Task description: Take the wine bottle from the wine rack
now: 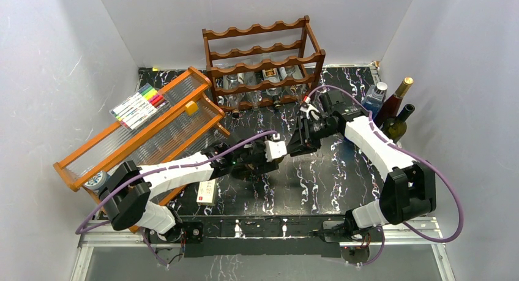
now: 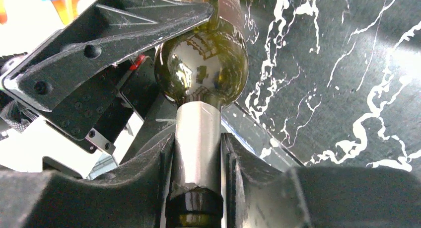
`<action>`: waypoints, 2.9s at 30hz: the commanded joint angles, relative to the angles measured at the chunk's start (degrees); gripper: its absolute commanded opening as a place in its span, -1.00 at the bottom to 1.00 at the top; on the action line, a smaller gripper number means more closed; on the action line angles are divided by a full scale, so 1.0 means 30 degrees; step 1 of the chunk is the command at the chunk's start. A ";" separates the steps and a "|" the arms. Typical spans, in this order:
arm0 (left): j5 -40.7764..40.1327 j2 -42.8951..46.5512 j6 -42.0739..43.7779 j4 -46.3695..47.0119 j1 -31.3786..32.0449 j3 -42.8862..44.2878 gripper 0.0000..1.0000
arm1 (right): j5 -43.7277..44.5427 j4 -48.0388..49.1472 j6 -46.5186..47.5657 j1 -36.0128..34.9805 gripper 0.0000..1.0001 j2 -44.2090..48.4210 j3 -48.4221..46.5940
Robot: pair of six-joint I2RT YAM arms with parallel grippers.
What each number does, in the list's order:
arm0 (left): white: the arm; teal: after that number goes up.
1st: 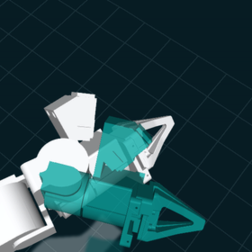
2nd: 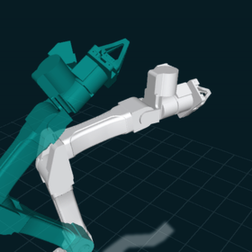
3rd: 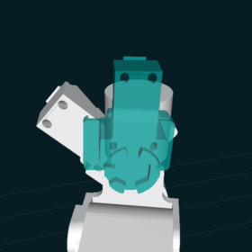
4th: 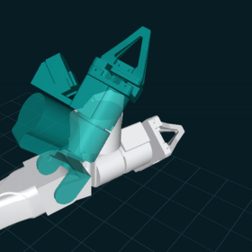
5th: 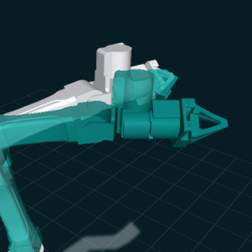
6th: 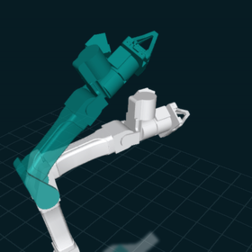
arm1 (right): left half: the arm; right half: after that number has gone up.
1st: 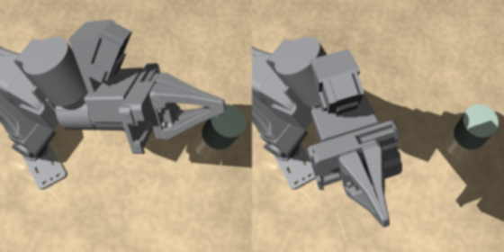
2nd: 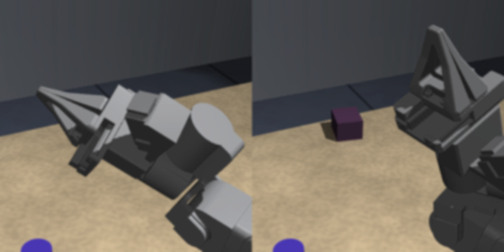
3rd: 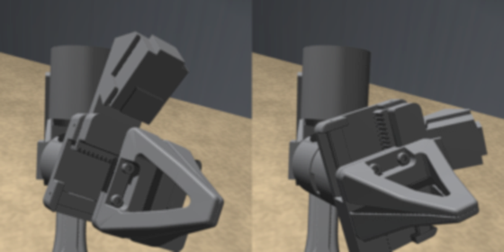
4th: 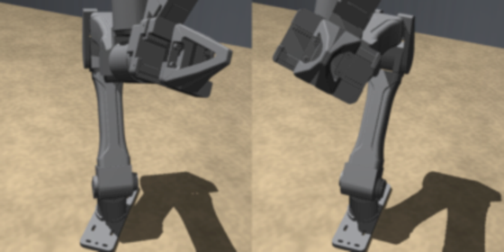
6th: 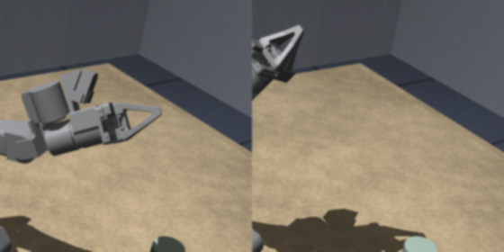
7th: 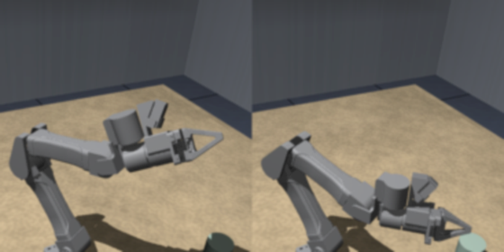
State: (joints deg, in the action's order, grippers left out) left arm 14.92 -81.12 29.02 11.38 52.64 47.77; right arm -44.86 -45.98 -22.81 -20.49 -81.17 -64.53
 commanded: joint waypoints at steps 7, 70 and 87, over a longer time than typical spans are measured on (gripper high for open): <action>-0.3635 0.1806 -0.1786 0.1384 -0.0022 0.0333 -0.76 | 0.3109 0.7634 -0.3975 0.0145 0.59 0.2943 0.1747; -0.7411 0.4717 -0.2692 0.2496 0.0005 -0.0154 0.97 | 2.3675 -0.0222 0.0847 0.2691 -1.00 0.5185 -0.4165; -0.7764 0.4830 -0.2466 0.2579 -0.0010 -0.0250 0.96 | 2.3819 0.0864 0.1516 0.6113 -1.00 0.4749 -0.3612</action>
State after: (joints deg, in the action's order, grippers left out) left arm -7.44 -68.73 21.04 17.17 52.62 47.31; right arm 25.26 -46.30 -19.27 -4.14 -67.11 -73.49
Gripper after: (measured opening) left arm 0.981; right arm 0.422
